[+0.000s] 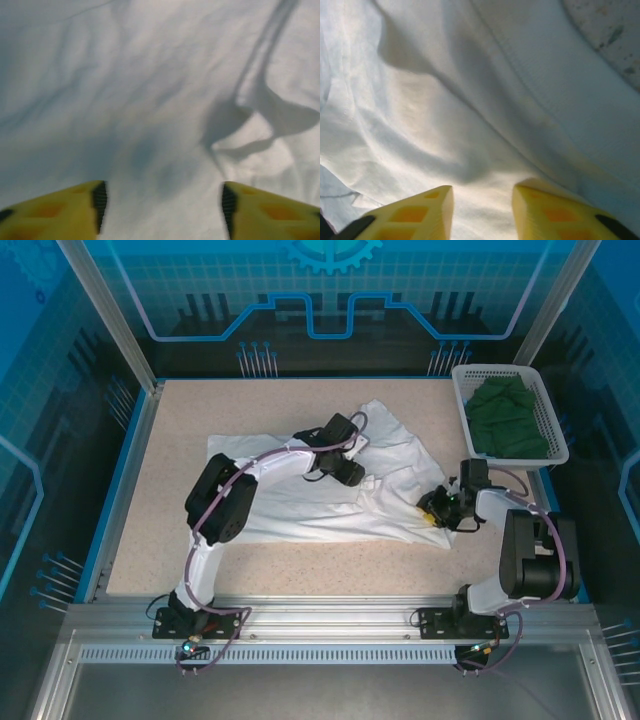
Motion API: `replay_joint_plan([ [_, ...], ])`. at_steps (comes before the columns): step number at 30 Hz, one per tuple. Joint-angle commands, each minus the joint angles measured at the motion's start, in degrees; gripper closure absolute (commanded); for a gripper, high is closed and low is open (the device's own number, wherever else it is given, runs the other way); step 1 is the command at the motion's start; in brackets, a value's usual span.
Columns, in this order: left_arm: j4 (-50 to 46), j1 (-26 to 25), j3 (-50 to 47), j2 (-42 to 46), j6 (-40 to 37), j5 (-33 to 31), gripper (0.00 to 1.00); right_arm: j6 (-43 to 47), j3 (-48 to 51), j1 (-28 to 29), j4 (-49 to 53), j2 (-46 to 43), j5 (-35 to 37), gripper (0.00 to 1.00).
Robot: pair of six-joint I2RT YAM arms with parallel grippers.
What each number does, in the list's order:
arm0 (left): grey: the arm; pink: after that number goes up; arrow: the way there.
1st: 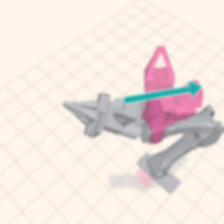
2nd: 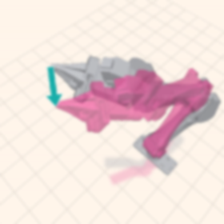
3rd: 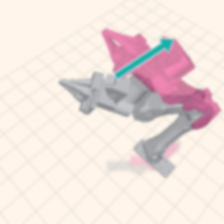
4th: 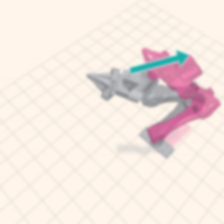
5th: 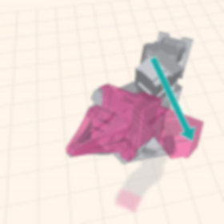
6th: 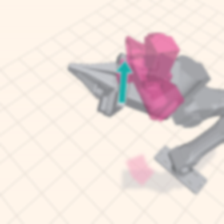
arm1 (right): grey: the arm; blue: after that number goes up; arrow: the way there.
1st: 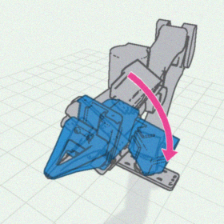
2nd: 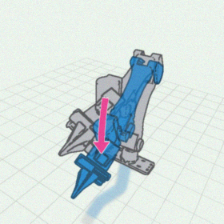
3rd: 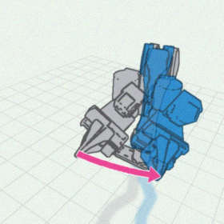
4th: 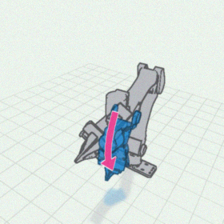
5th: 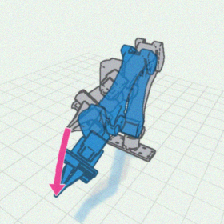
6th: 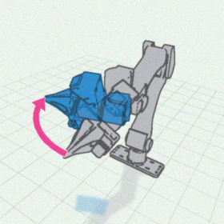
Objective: Fold and stack the t-shirts
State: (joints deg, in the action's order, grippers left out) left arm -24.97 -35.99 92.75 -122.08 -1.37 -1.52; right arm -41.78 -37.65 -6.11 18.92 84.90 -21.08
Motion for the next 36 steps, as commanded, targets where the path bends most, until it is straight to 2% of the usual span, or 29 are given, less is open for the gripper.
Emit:
replay_joint_plan([
  [1,-3.3,0.1,-0.5,2.5,6.9,-8.7,0.31,0.7,-1.3,-0.7,4.8,-2.8,3.8,0.55],
  [4,-9.2,0.1,-2.6,8.7,18.3,-20.8,0.31,1.3,-1.6,-0.3,7.7,-9.2,6.2,0.51],
  [7,-10.1,0.2,-11.4,19.6,28.9,-25.8,0.33,2.3,-0.9,1.7,11.6,-16.5,9.1,0.50],
  [12,-8.1,1.6,-29.6,35.7,43.4,-23.9,0.40,2.6,2.2,6.2,14.3,-22.6,8.7,0.52],
  [16,-4.0,7.6,-44.8,45.2,51.0,-19.0,0.44,2.3,4.8,7.0,14.6,-21.0,9.1,0.56],
  [20,0.2,15.9,-56.0,50.3,55.1,-10.4,0.45,0.3,6.8,6.0,13.6,-18.7,9.7,0.57],
  [23,1.5,20.5,-60.7,51.7,57.6,-6.8,0.46,-1.2,6.9,5.4,13.8,-16.1,9.9,0.58],
  [29,-0.7,27.9,-65.4,53.7,60.5,-8.2,0.46,-4.3,4.8,2.8,20.7,-11.1,18.2,0.59],
  [34,0.9,35.1,-67.8,52.8,58.7,-6.4,0.46,-5.3,7.2,-2.7,20.3,-11.0,19.0,0.57],
  [36,-1.1,36.6,-67.0,51.9,58.4,-7.2,0.50,-5.5,7.5,-2.8,20.9,-11.8,19.1,0.56],
])
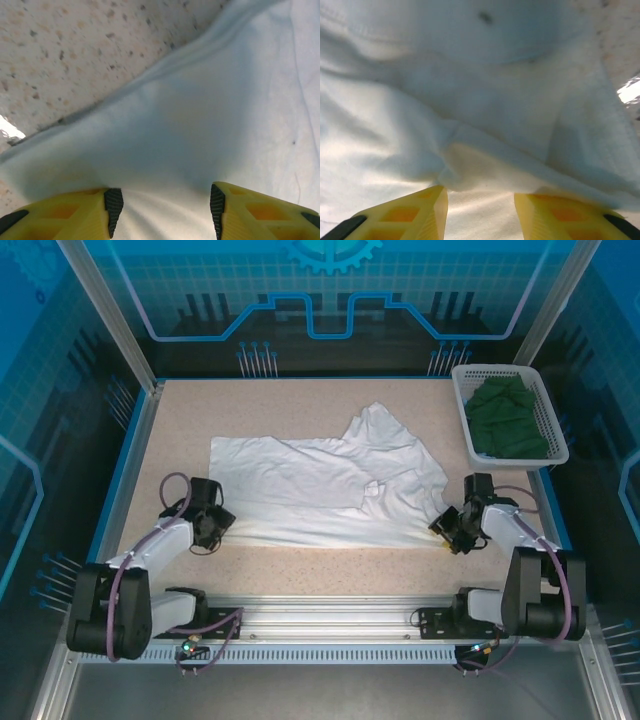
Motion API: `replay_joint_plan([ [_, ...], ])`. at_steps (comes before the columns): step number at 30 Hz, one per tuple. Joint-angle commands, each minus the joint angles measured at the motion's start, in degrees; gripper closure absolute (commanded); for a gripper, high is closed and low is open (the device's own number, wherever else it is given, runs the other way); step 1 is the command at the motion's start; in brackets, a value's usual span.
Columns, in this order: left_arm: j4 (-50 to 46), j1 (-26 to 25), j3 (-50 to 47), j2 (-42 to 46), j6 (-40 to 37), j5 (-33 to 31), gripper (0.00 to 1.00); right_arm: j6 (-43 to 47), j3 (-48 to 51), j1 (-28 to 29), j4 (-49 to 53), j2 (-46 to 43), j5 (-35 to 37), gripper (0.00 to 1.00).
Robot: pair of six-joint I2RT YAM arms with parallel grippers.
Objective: Fold and stack the t-shirts
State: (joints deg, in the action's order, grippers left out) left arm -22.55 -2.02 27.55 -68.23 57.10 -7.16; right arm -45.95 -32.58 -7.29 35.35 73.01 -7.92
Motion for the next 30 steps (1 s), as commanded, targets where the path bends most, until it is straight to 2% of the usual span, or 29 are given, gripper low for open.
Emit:
replay_joint_plan([
  [1,-4.4,3.2,-1.5,-1.9,0.0,-1.9,0.51,-1.3,2.3,-1.6,5.2,-0.7,5.9,0.56],
  [6,-9.7,3.9,-1.1,3.2,1.9,-7.0,0.48,-1.9,4.0,-0.9,9.6,-9.4,5.4,0.50],
  [9,-13.3,4.1,-0.1,7.6,2.7,-8.4,0.45,-2.4,3.5,0.4,13.7,-16.6,7.6,0.44],
  [12,-16.5,4.0,2.8,12.2,2.4,-9.0,0.37,-2.4,-1.0,3.4,16.5,-23.6,12.4,0.37],
  [13,-17.3,3.9,4.4,13.3,2.1,-9.1,0.34,-1.9,-2.8,5.1,15.2,-25.5,13.4,0.34],
  [14,-17.8,3.9,6.5,13.8,1.7,-9.2,0.33,-0.5,-4.6,7.3,12.6,-26.5,13.9,0.21],
  [16,-17.1,3.9,10.8,12.9,0.6,-8.1,0.28,2.8,-8.5,11.9,6.3,-25.3,14.3,0.10],
  [18,-15.1,3.9,15.7,9.2,-0.7,-6.5,0.24,6.0,-14.3,16.4,0.9,-19.0,15.8,0.08],
  [21,-13.1,3.9,25.4,-0.3,-4.5,-2.8,0.21,11.7,-30.0,19.7,-0.2,-1.4,16.5,0.11],
  [26,-9.5,5.0,38.5,-16.3,-7.8,1.0,0.20,20.9,-60.0,20.2,4.4,29.1,14.3,0.18],
  [30,-12.0,6.2,51.3,-29.9,-12.2,1.7,0.20,22.5,-79.7,18.0,6.3,47.3,12.7,0.21],
])
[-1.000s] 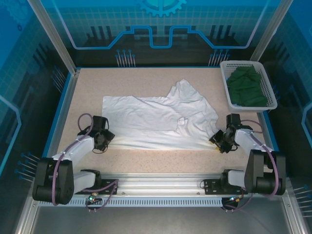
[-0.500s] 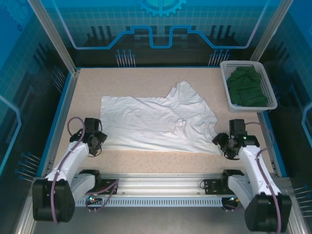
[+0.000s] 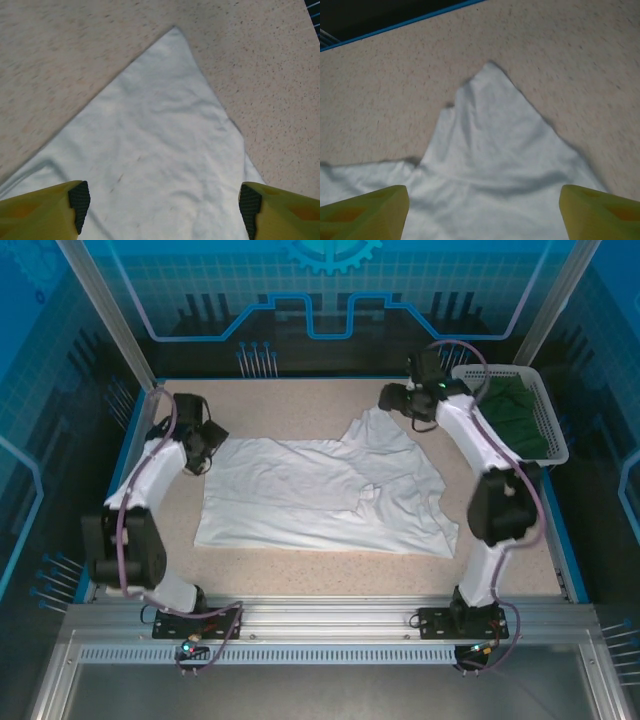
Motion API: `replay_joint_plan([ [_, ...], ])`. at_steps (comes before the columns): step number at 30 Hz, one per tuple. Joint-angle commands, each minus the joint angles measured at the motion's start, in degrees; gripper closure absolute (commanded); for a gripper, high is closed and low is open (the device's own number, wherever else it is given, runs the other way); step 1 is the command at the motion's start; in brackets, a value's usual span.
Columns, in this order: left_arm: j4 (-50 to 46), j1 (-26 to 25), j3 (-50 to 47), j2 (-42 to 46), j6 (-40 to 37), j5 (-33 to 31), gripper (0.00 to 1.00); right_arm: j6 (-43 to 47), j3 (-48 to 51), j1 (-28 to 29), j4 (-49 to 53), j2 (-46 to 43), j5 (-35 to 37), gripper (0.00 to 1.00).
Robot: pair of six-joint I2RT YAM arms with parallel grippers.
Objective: Fold and stack the t-shirts
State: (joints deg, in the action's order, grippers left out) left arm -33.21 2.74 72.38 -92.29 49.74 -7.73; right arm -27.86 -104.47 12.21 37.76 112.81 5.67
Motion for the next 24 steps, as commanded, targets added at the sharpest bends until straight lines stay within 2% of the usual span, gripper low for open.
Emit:
replay_joint_plan([
  [1,-2.0,2.1,9.1,-9.6,-5.9,3.2,0.20,4.4,-13.5,-2.0,5.2,12.2,-1.5,0.23],
  [5,-4.4,5.1,19.5,-21.0,-8.9,5.8,0.23,6.0,-38.0,-2.6,13.0,31.2,-3.5,0.26],
  [8,-7.8,6.1,26.6,-27.9,-11.4,5.6,0.24,5.5,-52.2,-3.1,16.9,41.4,-3.5,0.28],
  [10,-8.9,6.6,29.6,-31.0,-12.7,5.5,0.24,4.9,-53.4,-3.6,15.2,43.5,-4.0,0.30],
  [14,-12.3,7.2,34.8,-36.9,-14.2,6.7,0.24,4.0,-48.9,-3.8,10.0,43.6,-6.5,0.34],
  [24,-12.0,7.9,34.9,-40.7,-16.3,9.1,0.26,4.2,-53.9,-3.3,8.1,49.6,-9.7,0.40],
])
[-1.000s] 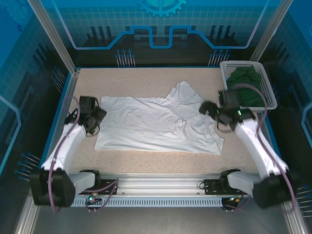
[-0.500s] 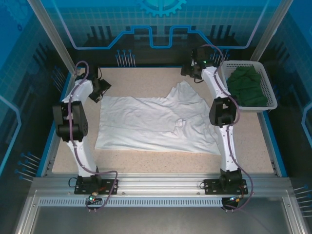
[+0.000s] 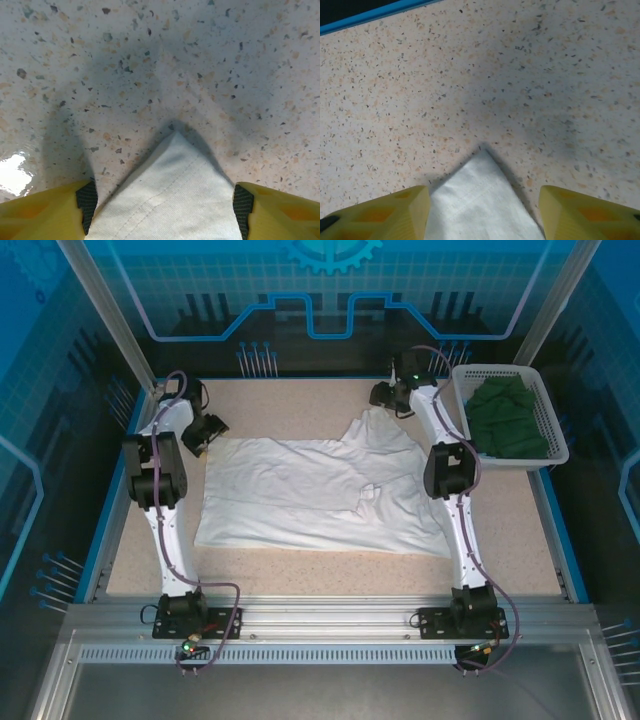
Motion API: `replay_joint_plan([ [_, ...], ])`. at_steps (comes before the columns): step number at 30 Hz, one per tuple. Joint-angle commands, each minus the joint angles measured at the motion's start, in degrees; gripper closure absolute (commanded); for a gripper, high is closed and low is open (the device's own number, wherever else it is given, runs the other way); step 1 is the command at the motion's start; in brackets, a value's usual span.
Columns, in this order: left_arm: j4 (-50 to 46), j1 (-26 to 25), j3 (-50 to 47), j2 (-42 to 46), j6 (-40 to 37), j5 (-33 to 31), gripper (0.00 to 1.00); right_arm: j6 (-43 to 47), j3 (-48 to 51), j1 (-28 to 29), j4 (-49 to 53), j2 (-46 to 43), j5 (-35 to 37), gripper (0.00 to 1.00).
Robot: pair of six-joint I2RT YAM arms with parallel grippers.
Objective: Fold and stack the t-shirts
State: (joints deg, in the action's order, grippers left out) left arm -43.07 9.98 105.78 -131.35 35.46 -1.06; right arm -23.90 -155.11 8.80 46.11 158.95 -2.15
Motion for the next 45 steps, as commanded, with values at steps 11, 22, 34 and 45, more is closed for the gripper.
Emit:
replay_joint_plan([
  [11,-3.0,1.1,4.0,-3.9,-3.8,4.8,0.35,0.8,-5.9,0.9,-1.8,6.9,-0.3,0.52],
  [22,-2.6,1.0,3.5,-4.6,-4.1,6.5,0.42,0.3,-6.3,1.4,-2.0,7.4,-1.9,0.76],
  [34,-1.9,1.0,3.4,-4.8,-4.2,7.0,0.61,2.9,-5.3,2.0,-1.9,5.7,-0.2,0.97],
  [45,-0.1,0.9,3.8,-3.5,-5.2,7.3,0.43,4.8,0.0,2.6,-5.0,0.9,1.1,1.00],
])
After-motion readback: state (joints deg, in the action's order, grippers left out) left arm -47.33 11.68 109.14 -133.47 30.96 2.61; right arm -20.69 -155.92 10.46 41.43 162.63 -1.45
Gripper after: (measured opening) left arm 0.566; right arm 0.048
